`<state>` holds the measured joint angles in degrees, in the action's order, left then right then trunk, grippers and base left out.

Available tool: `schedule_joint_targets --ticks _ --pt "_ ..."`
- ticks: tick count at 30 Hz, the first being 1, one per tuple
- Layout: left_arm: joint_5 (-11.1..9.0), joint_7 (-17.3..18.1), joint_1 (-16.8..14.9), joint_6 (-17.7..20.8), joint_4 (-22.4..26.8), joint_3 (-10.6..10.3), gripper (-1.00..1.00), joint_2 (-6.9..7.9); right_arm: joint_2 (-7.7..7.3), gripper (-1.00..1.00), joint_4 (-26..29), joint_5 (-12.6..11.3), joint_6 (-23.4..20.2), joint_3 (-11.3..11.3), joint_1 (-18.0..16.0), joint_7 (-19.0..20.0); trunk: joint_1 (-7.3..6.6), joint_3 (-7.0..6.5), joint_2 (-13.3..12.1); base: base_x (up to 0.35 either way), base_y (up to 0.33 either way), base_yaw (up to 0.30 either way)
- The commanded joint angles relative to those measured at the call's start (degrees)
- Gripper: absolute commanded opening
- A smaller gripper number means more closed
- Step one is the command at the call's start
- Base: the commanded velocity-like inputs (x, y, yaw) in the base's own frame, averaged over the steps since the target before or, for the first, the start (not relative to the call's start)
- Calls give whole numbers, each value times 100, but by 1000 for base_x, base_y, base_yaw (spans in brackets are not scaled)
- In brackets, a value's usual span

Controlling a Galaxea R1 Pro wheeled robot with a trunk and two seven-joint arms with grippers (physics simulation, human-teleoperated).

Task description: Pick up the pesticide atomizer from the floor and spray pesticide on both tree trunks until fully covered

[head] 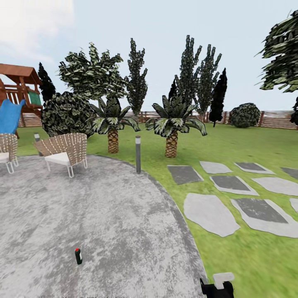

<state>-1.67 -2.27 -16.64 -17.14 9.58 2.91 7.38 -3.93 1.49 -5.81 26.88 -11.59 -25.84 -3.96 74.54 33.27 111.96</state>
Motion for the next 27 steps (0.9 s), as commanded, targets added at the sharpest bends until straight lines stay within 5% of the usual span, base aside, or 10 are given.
schedule_joint_targets --ticks 1,14,27 --pt "0 -1 -1 3 0 1 100 2 -1 100 0 0 -1 -1 0 0 0 0 0 0 0 277" --pt "0 -2 -1 9 0 2 100 1 -1 100 0 0 -3 -1 0 0 0 0 0 6 0 264" --pt "-42 0 1 9 0 6 100 9 -2 100 0 0 -1 -1 0 0 0 0 0 144 0 26"
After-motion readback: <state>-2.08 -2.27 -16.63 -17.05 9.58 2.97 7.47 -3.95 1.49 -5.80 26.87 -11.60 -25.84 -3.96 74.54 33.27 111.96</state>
